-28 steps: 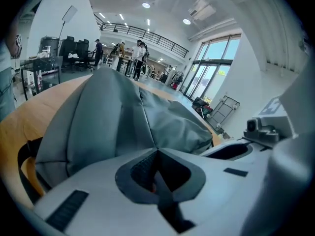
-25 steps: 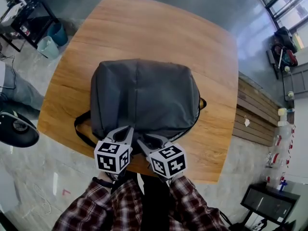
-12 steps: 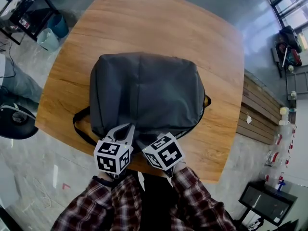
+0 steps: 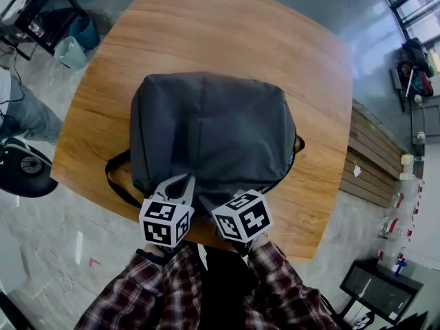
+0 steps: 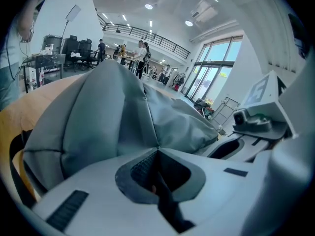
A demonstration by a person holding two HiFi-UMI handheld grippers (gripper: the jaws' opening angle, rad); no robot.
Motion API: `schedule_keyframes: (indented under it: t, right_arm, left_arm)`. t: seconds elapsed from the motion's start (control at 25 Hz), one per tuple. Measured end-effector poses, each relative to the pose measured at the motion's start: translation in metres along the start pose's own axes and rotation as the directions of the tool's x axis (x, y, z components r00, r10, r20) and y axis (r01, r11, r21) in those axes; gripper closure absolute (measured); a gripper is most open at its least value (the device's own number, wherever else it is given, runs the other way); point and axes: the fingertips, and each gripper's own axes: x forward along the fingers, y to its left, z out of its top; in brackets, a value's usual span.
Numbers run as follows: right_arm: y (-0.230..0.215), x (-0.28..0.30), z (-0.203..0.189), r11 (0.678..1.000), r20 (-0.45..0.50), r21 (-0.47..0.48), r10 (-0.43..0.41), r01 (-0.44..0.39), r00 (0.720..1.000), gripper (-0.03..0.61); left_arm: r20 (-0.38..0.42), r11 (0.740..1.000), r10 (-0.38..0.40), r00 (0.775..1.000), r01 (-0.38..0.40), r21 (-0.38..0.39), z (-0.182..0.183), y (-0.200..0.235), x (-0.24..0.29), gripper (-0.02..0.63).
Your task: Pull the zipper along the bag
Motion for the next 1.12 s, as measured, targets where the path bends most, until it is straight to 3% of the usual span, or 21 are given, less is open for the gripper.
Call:
schedule_keyframes:
  t: [0.36, 0.76, 1.12]
  right_arm:
    - [-0.003, -0.018, -0.005, 0.987, 0.194, 0.07, -0.159, 0.148, 0.968, 0.561]
    - [-0.076, -0.087, -0.033, 0.923, 0.306, 0.316, -0.318, 0.219, 0.897, 0.561]
    - [-0.128, -0.134, -0.031, 0.895, 0.362, 0.356, -0.397, 0.268, 0.843, 0.56]
  left_arm:
    - [0.012, 0.999, 0.018, 1.0, -0.019, 0.028, -0.001, 0.0, 0.0, 0.604]
    - [0.018, 0.999, 0.014, 1.0, -0.015, 0.04, 0.001, 0.003, -0.002, 0.604]
    - [0.005, 1.0, -0.009, 1.0, 0.009, 0.007, 0.004, -0.001, 0.004, 0.605]
